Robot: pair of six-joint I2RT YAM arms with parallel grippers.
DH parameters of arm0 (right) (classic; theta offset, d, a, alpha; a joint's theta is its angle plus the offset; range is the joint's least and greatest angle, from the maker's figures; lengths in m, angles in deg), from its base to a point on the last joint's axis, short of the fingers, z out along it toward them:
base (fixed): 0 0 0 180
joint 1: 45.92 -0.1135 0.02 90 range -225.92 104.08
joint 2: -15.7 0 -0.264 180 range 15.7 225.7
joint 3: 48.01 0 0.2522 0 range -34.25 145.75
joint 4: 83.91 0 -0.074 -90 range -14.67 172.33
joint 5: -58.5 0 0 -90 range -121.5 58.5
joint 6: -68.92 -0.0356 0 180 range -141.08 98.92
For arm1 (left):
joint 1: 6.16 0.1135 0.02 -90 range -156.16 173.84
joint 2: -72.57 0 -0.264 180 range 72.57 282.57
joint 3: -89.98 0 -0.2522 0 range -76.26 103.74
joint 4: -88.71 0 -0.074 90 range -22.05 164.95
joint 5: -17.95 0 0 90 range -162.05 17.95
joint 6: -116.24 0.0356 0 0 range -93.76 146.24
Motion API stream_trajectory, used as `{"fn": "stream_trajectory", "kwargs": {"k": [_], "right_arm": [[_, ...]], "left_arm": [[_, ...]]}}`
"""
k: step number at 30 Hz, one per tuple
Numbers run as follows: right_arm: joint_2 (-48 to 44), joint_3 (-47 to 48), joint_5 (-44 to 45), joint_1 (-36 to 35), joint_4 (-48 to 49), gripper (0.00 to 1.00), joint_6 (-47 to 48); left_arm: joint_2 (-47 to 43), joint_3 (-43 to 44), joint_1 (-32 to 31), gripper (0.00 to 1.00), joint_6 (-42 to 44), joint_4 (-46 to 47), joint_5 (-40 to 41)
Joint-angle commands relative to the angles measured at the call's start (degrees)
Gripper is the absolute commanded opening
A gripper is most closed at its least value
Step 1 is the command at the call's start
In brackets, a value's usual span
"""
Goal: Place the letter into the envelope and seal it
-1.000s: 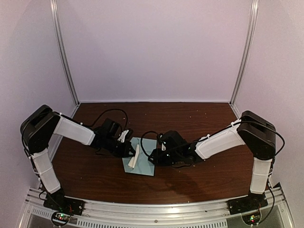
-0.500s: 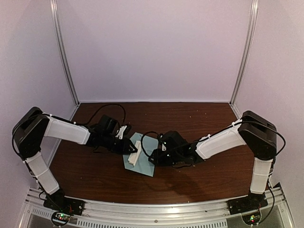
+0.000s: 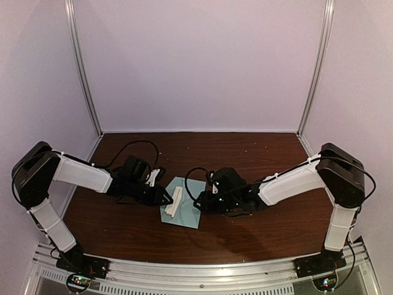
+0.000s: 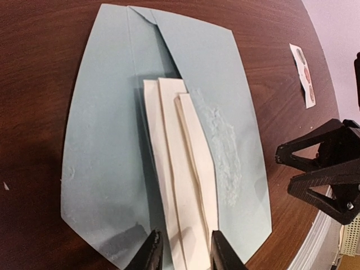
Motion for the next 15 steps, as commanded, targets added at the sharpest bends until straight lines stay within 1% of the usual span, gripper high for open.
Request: {"fn": "stream_trajectory", "kwargs": {"k": [1, 4, 15], "right_arm": [[2.4, 0.7, -0.9, 0.1, 1.9, 0.45, -0.7], [2.7, 0.6, -1.0, 0.2, 2.9, 0.45, -0.6], [5.4, 0.7, -2.4, 0.1, 4.4, 0.45, -0.9]], "left_arm": [[0.4, -2.0, -0.1, 0.30, -1.5, 5.0, -1.7], [1.0, -2.4, -0.1, 0.30, -2.4, 6.3, -3.2], [1.9, -2.2, -0.1, 0.30, -3.3, 7.3, -3.9]]}}
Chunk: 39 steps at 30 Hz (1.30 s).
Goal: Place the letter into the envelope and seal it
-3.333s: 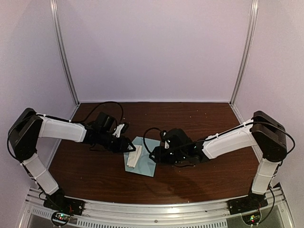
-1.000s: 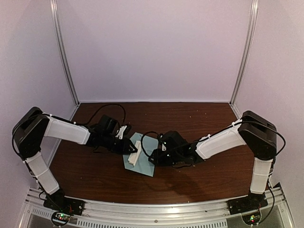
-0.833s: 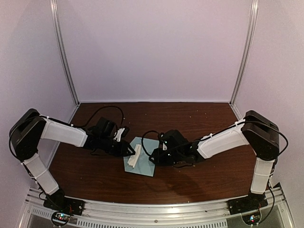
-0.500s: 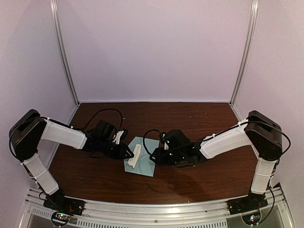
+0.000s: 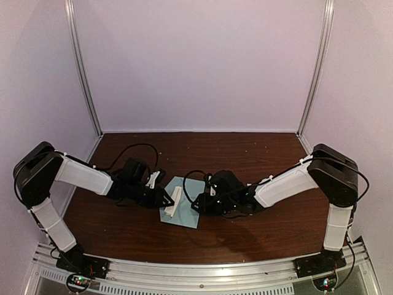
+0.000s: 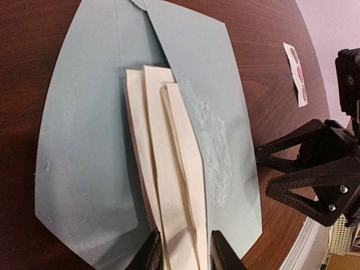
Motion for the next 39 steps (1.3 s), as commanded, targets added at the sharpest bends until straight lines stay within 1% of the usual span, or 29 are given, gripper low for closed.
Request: {"fn": "stream_trajectory", "kwargs": {"k": [1, 4, 8, 13, 14, 17, 18, 20, 24, 39], "right_arm": [[2.0, 0.5, -0.7, 0.1, 0.5, 0.45, -0.2], [1.9, 0.4, -0.4, 0.2, 0.5, 0.45, -0.3], [2.0, 0.1, -0.2, 0.2, 0.3, 0.45, -0.5], [2.1, 0.1, -0.1, 0.1, 0.2, 0.45, -0.6], [2.2, 0.1, -0.1, 0.1, 0.1, 0.45, -0.6], [2.3, 0.1, 0.0, 0.1, 0.0, 0.45, -0.5], [2.2, 0.1, 0.0, 0.1, -0.1, 0.45, -0.4], [2.4, 0.0, 0.0, 0.1, 0.0, 0.45, -0.4], [2.5, 0.1, -0.1, 0.2, -0.1, 0.45, -0.4], [3.2, 0.4, -0.5, 0.1, -0.2, 0.45, -0.5]], "left_arm": [[1.3, 0.0, -0.2, 0.30, -0.5, 3.1, -1.4], [2.4, 0.5, -0.1, 0.30, -0.3, 3.2, -1.7], [2.9, 0.8, -0.1, 0.25, 0.1, 3.0, -1.1], [1.3, 0.2, -0.1, 0.24, 0.4, 1.7, 2.2], [0.8, 0.0, -0.1, 0.25, 0.4, 1.4, 2.9], [-1.3, -0.8, 0.0, 0.34, 0.3, 0.5, 5.4], [-2.0, -1.0, 0.0, 0.35, 0.3, 0.2, 6.2], [-3.1, -1.2, 0.0, 0.36, 0.3, -0.4, 7.1], [-2.7, -1.8, 0.1, 0.36, -0.2, 0.1, 5.6], [2.3, -3.2, 0.5, 0.13, -3.9, 7.6, -2.1]]}}
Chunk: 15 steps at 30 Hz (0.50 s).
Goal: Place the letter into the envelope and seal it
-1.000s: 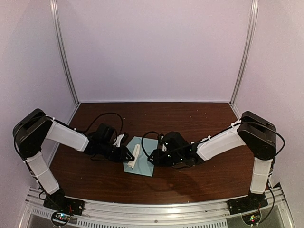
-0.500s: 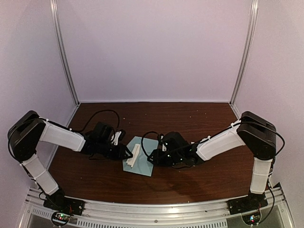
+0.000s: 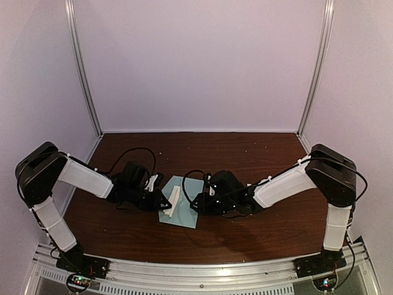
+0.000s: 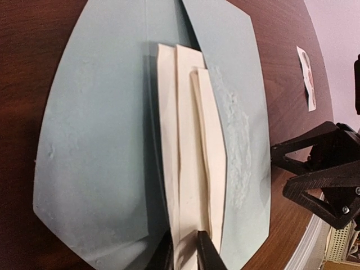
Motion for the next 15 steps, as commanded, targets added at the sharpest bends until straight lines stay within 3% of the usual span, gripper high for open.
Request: {"fn": "stream_trajectory", "kwargs": {"k": [1, 4, 15], "right_arm": [[2.3, 0.2, -0.4, 0.1, -2.2, 0.45, -0.3], [2.1, 0.1, -0.3, 0.1, -2.2, 0.45, -0.4], [-3.5, -1.8, 3.5, 0.0, -2.9, 0.50, 1.6]], "left_arm": [[1.3, -0.9, 0.2, 0.11, -1.7, 5.2, -3.5], [1.4, -1.0, 0.2, 0.00, -1.9, 6.1, -4.2], [-5.9, -2.6, 0.2, 0.00, 0.7, 6.3, -2.5]]}}
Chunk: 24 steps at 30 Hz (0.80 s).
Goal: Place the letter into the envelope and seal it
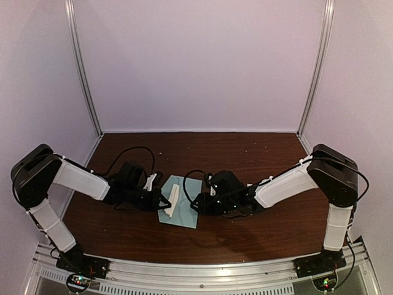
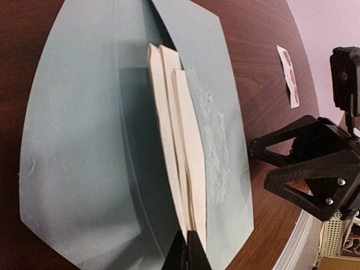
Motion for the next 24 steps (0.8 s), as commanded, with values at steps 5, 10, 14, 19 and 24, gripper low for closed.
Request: {"fn": "stream_trajectory", "kwargs": {"k": [5, 10, 14, 19, 24], "right_arm": [[-7.3, -2.3, 3.0, -0.8, -1.3, 0.49, 6.0], [-7.8, -1.8, 0.0, -2.2, 1.1, 0.44, 8.3], [-4.2, -0.3, -3.3, -2.8, 2.1, 0.42, 7.3], [0.0, 0.1, -6.6, -3.0, 5.5, 0.41, 5.5], [2.5, 1.7, -5.9, -3.0, 2.6, 0.41, 5.0]], "left_arm": [[-5.1, 0.1, 0.2, 0.00, 2.9, -1.3, 1.0], [-4.6, 0.0, 0.2, 0.00, 3.0, -1.8, 1.2], [-3.6, 0.1, 0.2, 0.00, 2.5, -1.3, 0.3], [-3.5, -0.2, 0.2, 0.00, 2.3, -1.0, 0.1], [-3.4, -0.2, 0.2, 0.00, 2.6, -1.1, 0.2]]}}
